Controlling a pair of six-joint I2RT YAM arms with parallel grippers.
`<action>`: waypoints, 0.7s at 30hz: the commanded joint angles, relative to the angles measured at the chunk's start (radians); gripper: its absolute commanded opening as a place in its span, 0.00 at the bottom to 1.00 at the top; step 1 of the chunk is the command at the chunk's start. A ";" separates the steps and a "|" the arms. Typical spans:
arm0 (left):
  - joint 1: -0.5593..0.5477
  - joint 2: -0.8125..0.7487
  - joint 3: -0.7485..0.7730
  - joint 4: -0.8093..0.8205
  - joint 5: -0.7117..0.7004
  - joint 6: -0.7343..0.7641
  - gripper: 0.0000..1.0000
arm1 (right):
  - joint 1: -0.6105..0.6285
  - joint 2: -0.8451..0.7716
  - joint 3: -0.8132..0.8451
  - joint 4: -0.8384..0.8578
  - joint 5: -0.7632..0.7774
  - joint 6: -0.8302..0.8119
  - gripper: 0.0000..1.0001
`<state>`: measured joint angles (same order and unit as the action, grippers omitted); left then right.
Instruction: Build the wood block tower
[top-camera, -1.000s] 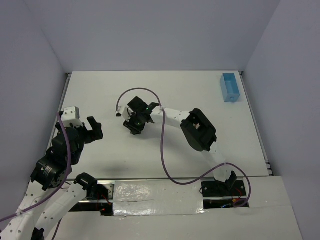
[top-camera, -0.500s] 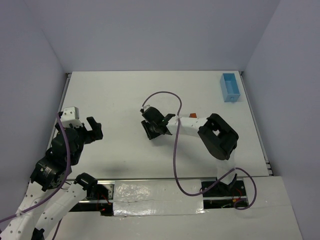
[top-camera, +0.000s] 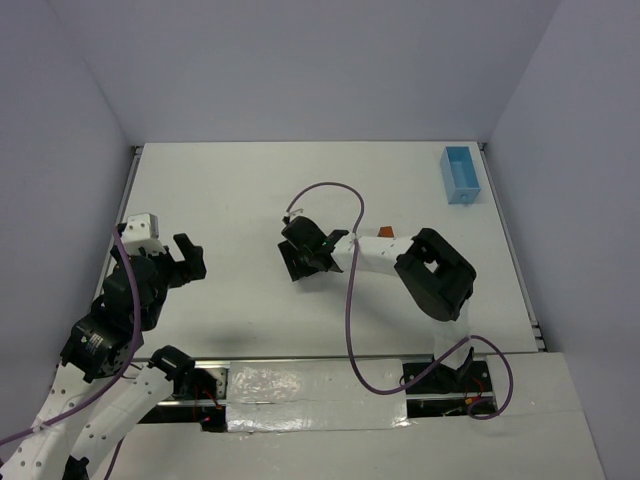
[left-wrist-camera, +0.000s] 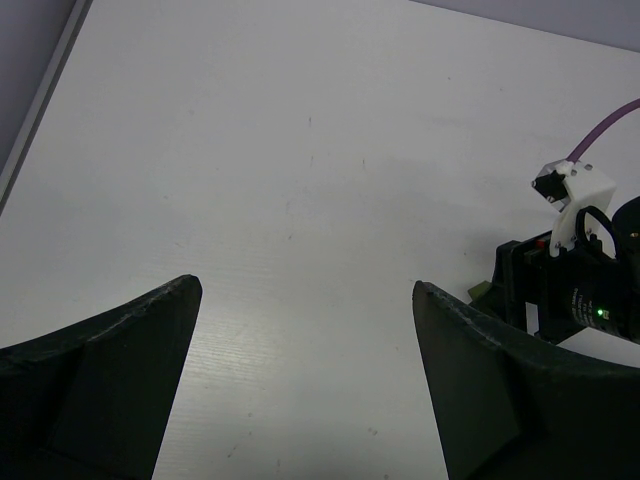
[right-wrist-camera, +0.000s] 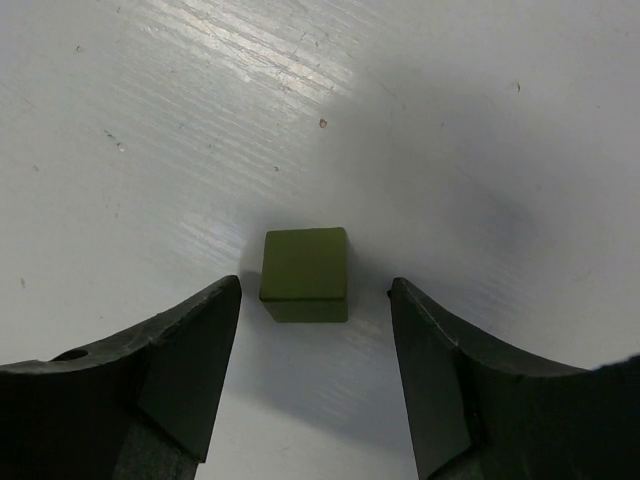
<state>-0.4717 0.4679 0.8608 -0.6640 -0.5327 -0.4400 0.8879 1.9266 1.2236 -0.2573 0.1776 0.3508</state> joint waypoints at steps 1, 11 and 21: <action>0.004 0.003 0.000 0.047 0.010 0.026 1.00 | 0.008 -0.005 0.014 -0.003 0.033 -0.002 0.69; 0.004 0.003 -0.002 0.049 0.013 0.027 0.99 | 0.005 0.000 0.053 -0.017 0.019 -0.042 0.53; 0.004 0.003 -0.002 0.047 0.016 0.027 1.00 | 0.005 -0.005 0.070 -0.028 0.016 -0.055 0.51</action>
<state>-0.4717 0.4683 0.8608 -0.6640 -0.5194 -0.4397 0.8879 1.9289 1.2503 -0.2817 0.1871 0.3088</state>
